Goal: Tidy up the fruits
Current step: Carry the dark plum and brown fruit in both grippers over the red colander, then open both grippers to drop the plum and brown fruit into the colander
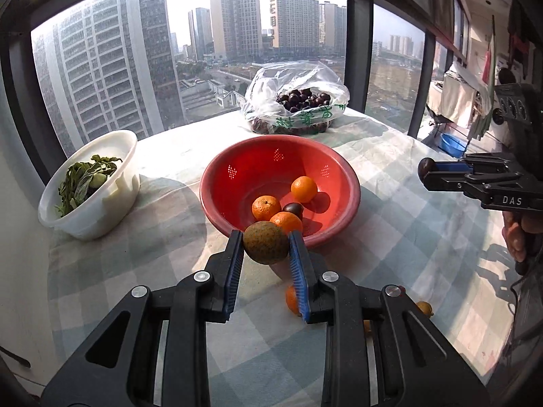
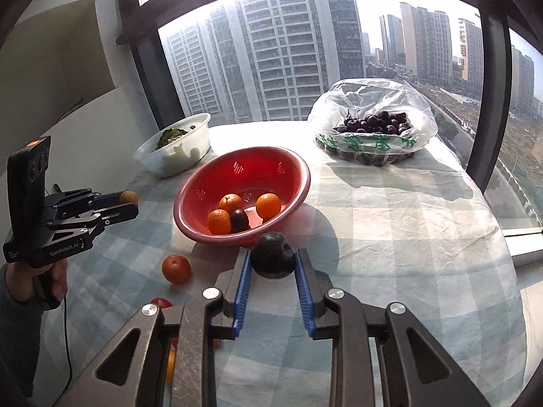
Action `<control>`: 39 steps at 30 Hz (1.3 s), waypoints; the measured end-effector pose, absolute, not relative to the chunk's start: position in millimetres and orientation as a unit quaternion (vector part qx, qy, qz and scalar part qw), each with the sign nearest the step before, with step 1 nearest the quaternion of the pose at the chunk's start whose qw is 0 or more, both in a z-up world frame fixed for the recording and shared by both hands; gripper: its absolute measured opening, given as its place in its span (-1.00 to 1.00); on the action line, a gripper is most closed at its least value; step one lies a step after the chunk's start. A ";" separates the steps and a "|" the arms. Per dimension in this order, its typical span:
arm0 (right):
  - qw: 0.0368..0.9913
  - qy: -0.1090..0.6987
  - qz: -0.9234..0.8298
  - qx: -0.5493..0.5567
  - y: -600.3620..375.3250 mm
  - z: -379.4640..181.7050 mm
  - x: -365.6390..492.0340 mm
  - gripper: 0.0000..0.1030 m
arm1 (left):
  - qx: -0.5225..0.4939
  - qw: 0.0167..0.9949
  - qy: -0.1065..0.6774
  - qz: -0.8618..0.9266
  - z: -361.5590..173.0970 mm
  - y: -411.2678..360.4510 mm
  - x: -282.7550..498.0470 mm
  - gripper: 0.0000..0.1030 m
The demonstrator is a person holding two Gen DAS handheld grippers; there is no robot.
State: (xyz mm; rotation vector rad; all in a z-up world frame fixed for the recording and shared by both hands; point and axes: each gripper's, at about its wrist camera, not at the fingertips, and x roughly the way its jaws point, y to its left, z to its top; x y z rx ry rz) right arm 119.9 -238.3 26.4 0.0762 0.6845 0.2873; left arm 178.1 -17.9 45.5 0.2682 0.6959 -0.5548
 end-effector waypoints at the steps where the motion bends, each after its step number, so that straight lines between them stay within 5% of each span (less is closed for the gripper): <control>1: 0.930 0.336 0.144 0.031 -232.7 28.2 131.1 -0.46 | 0.135 0.893 0.336 -0.269 47.2 -24.9 189.9 -0.51; 12: 0.909 0.387 0.154 -0.021 -186.8 0.4 205.2 -0.46 | 0.183 0.867 0.377 -0.270 13.4 -71.9 268.6 -0.50; 30: 0.901 0.405 0.143 -0.069 -169.0 -22.3 222.3 -0.42 | 0.192 0.863 0.391 -0.256 -23.3 -79.6 278.0 -0.49; 32: 0.901 0.404 0.142 -0.070 -168.1 -22.3 222.0 -0.36 | 0.191 0.865 0.389 -0.252 -22.1 -78.2 277.4 -0.38; 35: 0.903 0.400 0.144 -0.068 -168.2 -20.6 221.8 -0.13 | 0.185 0.873 0.379 -0.243 -18.2 -75.1 276.4 0.17; 39: 0.905 0.397 0.139 -0.059 -174.2 -15.0 216.5 -0.11 | 0.179 0.875 0.379 -0.244 -12.9 -72.4 273.3 0.27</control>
